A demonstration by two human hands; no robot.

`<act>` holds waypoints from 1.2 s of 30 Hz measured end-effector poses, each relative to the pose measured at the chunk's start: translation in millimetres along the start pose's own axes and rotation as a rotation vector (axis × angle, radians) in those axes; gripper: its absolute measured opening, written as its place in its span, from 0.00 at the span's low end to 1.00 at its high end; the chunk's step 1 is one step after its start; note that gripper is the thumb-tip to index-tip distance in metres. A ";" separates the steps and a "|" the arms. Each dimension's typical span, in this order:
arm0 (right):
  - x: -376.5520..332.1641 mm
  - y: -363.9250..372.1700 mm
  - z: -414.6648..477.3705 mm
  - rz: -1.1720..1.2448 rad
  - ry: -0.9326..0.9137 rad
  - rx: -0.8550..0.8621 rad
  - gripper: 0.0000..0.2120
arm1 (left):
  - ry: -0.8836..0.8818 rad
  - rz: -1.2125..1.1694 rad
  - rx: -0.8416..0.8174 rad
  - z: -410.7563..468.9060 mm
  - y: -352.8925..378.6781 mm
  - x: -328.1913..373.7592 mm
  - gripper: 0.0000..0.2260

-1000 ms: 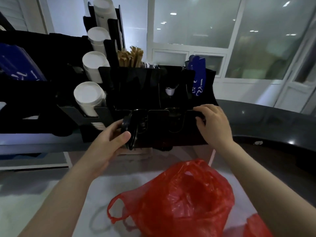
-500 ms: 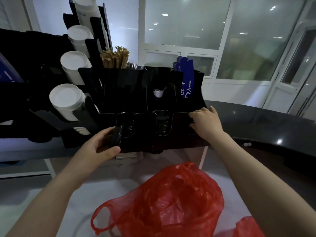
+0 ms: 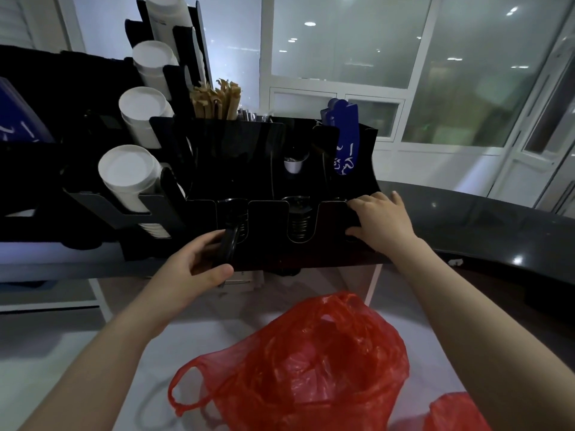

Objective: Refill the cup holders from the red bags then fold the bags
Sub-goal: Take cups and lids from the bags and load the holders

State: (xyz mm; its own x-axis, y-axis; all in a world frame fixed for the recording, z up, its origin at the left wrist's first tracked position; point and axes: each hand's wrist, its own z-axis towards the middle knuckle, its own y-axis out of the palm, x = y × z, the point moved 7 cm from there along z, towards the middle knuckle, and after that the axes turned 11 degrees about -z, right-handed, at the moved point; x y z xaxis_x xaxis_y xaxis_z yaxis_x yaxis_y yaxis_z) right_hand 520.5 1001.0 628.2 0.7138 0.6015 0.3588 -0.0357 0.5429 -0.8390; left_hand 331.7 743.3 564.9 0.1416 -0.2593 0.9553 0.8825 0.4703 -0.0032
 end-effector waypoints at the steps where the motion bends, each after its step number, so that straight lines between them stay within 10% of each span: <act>1: -0.2 -0.3 -0.2 0.000 0.003 0.003 0.27 | -0.003 0.001 -0.006 0.0 2.0 0.5 0.25; 36: 28.2 -33.2 -25.8 0.625 0.384 0.333 0.19 | -0.003 0.007 -0.065 1.1 25.3 10.0 0.25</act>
State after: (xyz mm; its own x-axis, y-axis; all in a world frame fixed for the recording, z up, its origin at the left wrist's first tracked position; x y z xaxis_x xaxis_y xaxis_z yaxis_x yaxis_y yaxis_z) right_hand 559.9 984.8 655.6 0.6814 0.6410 -0.3532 -0.6715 0.3556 -0.6501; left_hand 354.9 753.5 574.6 0.1463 -0.2540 0.9561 0.9090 0.4158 -0.0286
